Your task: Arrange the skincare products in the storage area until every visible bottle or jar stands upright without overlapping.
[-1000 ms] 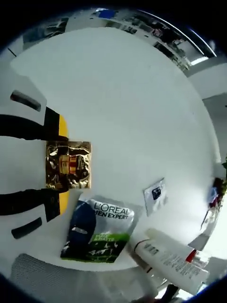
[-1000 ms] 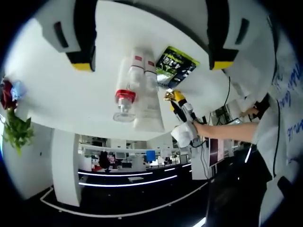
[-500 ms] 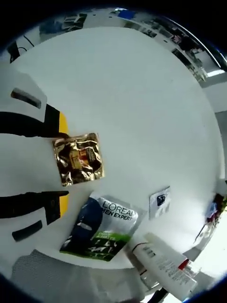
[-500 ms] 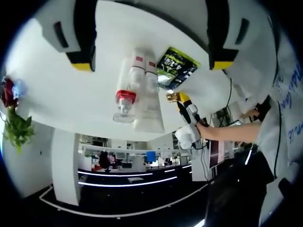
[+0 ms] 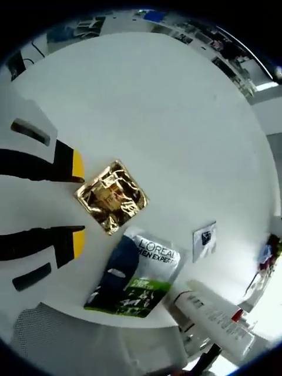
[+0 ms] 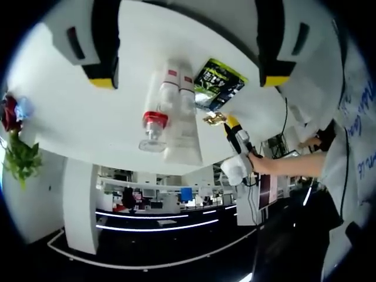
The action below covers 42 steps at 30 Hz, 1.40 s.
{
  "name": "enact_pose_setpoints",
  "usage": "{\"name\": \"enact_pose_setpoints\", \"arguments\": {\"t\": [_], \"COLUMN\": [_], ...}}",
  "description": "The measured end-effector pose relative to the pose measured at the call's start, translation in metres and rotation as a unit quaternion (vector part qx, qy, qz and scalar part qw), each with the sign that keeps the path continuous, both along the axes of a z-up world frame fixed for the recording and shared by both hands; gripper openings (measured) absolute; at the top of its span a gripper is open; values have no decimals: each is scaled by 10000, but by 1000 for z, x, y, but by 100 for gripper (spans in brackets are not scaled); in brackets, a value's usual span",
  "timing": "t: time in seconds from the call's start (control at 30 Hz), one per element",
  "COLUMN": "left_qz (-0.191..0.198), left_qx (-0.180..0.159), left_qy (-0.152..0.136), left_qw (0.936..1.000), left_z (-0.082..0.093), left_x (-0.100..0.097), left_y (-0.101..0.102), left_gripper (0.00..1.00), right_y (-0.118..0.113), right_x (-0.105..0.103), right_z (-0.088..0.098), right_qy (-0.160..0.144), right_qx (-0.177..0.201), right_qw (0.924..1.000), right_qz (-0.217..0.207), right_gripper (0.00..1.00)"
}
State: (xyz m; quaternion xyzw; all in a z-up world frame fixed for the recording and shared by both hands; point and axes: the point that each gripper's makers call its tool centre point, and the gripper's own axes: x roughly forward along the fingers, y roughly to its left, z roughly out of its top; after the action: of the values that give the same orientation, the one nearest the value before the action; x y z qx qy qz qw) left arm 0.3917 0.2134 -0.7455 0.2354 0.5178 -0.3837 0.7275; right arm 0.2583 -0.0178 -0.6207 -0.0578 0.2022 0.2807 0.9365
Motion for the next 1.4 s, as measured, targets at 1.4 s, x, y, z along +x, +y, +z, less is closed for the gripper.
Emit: {"name": "enact_pose_setpoints", "arguments": {"t": [1.4], "left_qz": [-2971], "left_qx": [262], "left_qy": [-383], "left_qw": [9537], "left_z": [-6], "left_x": [22], "left_y": [-33], "left_gripper": [50], "right_y": [-1], "right_x": [2], "right_z": [4], "right_qy": [-2], "right_qx": [255], "right_qw": [9997], "right_qz": [5], "right_gripper": [100]}}
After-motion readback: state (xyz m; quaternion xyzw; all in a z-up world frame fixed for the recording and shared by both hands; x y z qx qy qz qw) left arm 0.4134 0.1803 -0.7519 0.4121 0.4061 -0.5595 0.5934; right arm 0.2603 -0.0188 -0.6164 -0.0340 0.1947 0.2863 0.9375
